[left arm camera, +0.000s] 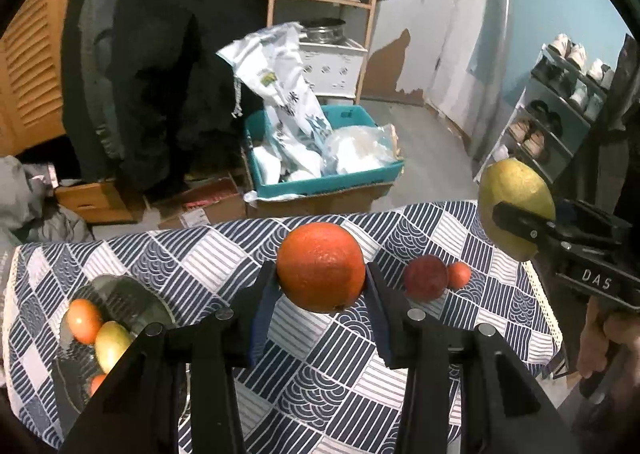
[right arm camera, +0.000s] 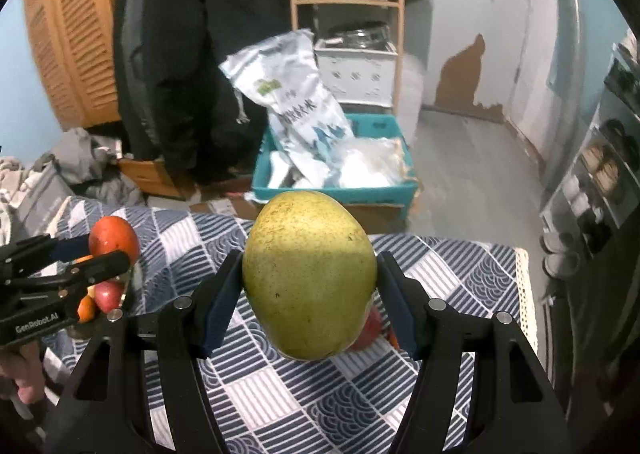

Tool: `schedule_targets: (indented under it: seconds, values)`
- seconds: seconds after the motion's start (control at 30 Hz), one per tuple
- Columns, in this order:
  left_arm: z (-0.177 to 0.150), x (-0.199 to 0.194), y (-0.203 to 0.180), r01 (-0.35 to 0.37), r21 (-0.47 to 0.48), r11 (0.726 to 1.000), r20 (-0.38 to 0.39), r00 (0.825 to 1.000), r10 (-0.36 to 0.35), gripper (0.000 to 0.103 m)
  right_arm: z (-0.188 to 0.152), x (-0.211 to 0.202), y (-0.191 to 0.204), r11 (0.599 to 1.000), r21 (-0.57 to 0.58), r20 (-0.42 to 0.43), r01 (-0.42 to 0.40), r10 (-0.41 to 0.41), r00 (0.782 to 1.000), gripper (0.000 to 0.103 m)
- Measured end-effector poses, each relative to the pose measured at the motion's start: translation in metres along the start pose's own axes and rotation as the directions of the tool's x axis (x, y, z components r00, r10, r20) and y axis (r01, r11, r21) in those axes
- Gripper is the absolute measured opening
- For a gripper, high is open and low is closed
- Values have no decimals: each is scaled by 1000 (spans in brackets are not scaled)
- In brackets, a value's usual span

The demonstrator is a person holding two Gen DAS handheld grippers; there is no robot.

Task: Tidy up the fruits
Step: 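Carry the orange and the mango in both tools over the glass bowl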

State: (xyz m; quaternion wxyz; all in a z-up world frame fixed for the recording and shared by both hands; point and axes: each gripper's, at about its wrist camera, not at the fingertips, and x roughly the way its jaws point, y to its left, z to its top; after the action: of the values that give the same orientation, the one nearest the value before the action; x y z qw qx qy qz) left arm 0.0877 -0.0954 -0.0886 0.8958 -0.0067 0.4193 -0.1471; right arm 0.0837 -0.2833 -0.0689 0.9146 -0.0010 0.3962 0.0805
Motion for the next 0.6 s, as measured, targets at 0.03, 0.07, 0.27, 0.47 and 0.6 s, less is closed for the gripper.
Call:
schedule_targets:
  seconds: [0.03, 0.07, 0.27, 0.47, 0.6]
  values:
    - [0, -4, 2, -2, -6, 1000, 4, 1000, 2, 44, 0, -1, 3, 1000, -5, 3, -6, 6, 1000, 67]
    - [1, -8, 5, -4, -12, 1000, 11, 1000, 4, 44, 0, -3, 6, 1000, -10, 7, -12, 12, 1000, 67]
    - [5, -33, 13, -38, -24, 999, 54, 998, 40, 44, 3, -10, 25, 998, -41, 27, -48, 49, 998, 67]
    - [0, -49, 25, -47, -36, 998, 75, 996, 50, 44, 8, -15, 43, 995, -65, 45, -79, 82, 996, 67]
    - [-4, -53, 39, -43, -63, 997, 74, 996, 48, 44, 11, -14, 56, 990, -81, 43, -113, 116, 992, 67]
